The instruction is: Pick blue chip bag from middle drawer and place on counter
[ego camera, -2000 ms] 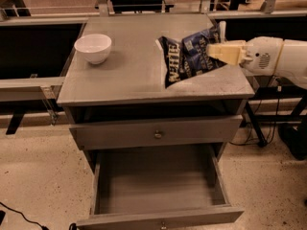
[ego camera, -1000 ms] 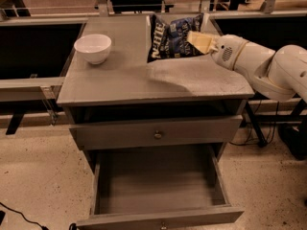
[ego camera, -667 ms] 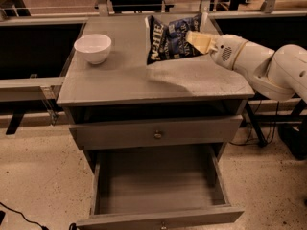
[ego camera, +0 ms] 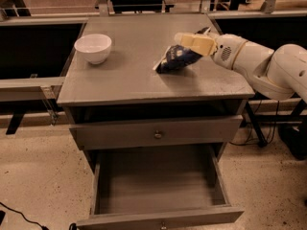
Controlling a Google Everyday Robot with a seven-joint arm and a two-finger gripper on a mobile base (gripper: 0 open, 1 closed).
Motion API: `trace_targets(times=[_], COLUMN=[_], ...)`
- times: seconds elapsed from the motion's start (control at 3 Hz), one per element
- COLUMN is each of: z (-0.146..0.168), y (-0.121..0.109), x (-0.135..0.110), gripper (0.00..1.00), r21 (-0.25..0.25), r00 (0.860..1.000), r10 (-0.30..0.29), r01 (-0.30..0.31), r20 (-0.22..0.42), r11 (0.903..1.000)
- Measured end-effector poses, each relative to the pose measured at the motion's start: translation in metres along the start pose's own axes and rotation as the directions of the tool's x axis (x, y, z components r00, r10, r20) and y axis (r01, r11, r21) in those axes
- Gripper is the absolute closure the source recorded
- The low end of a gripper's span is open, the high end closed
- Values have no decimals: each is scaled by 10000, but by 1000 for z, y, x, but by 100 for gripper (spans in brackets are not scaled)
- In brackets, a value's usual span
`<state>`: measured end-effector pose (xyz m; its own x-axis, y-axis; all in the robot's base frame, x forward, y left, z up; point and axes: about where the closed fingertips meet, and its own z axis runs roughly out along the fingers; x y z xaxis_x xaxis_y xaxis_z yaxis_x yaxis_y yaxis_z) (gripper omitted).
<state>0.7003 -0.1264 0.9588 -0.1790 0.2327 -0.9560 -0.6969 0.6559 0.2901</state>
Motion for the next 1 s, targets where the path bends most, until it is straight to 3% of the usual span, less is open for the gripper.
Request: trace_targets(times=[0.33,0.67,1.0], z=[-8,-9,-25], y=[-19,-34,-57], x=[4,8,8], gripper=[0,0,0], r21=[699,2057,2863], r00=[9959,9578,9296], r10=[-649,-1916,-2329], r01=[693,2360,3147], r20=[-632,-2141,-2856], r11=[9951,9497,9050])
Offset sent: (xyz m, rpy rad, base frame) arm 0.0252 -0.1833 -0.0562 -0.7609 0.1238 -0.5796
